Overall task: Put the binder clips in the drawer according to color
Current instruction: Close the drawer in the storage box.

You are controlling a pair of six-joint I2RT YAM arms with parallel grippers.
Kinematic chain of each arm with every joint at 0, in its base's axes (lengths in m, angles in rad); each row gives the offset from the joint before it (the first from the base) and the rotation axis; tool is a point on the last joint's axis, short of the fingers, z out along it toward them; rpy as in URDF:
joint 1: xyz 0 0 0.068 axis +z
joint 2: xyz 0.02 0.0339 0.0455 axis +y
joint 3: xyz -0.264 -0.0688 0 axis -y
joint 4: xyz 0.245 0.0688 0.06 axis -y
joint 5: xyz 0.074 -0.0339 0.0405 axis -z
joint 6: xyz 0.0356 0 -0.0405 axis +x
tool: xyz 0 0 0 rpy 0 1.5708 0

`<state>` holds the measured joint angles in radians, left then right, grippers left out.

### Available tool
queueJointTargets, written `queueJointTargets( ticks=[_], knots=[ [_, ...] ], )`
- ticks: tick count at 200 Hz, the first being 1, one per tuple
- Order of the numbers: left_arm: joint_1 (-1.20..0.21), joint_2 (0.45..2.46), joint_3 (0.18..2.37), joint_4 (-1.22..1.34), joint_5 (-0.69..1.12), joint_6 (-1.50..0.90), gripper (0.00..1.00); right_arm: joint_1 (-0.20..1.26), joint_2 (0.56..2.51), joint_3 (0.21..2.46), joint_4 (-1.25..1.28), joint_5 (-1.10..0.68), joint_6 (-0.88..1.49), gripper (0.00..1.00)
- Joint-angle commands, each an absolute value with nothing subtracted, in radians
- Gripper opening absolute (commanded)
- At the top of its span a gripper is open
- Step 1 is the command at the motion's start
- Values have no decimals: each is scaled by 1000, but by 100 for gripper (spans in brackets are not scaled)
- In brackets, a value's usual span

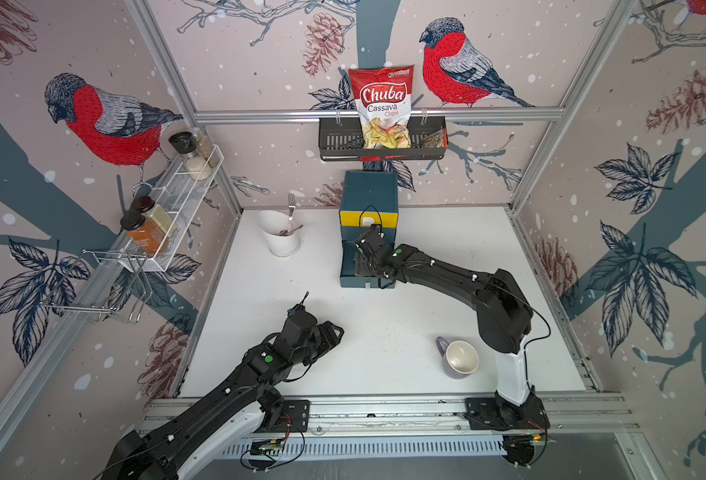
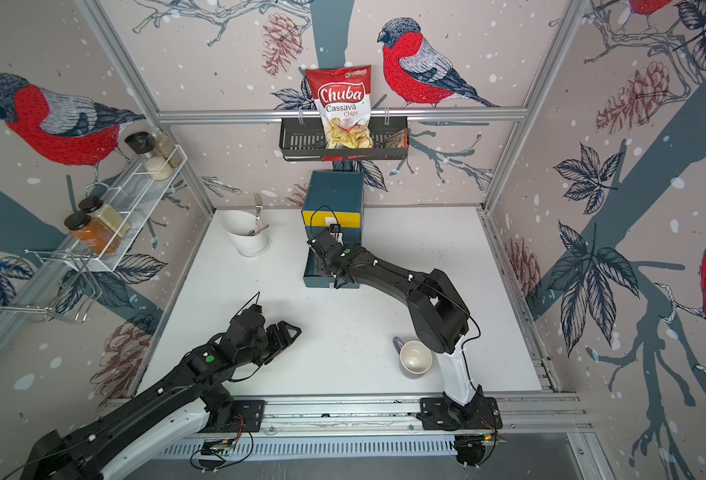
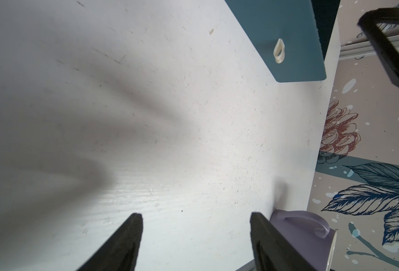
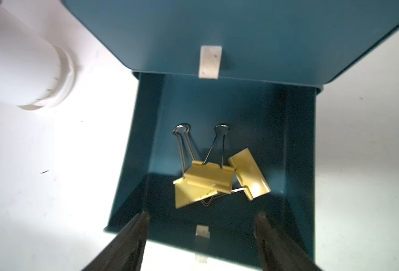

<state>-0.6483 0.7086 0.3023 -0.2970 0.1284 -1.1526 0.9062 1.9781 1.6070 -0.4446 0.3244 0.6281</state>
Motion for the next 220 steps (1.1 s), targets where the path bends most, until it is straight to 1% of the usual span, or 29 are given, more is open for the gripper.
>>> queueJointTargets(
  ticks=[1, 17, 41, 48, 56, 66, 87, 114, 131, 150, 172, 220],
  knots=[
    [-653, 702, 309, -274, 105, -1163, 76, 936, 1919, 1542, -389, 378, 652, 72],
    [-653, 696, 306, -276, 98, -1167, 76, 962, 1863, 1440, -317, 340, 690, 66],
    [-653, 684, 303, -276, 91, -1173, 76, 986, 1768, 1237, -156, 272, 785, 46],
    [-653, 681, 302, -277, 89, -1173, 76, 993, 1745, 1188, -114, 270, 808, 42],
    [-653, 678, 299, -275, 89, -1175, 76, 996, 1731, 1144, -71, 266, 824, 39],
    [-654, 678, 296, -276, 88, -1176, 76, 989, 1722, 1103, -23, 248, 838, 38],
    [-653, 679, 298, -274, 89, -1178, 75, 943, 1740, 1058, 52, 176, 860, 30],
    [-653, 671, 303, -279, 86, -1180, 75, 900, 1781, 1042, 109, 145, 873, 27],
    [-653, 669, 303, -278, 86, -1182, 75, 884, 1798, 1045, 136, 145, 880, 22],
    [-653, 672, 303, -279, 86, -1184, 75, 870, 1813, 1051, 169, 141, 891, 21],
    [-653, 676, 306, -278, 86, -1184, 75, 853, 1833, 1063, 191, 146, 909, 18],
    [-653, 669, 313, -285, 84, -1183, 75, 811, 1892, 1105, 236, 138, 923, 17]
  ],
)
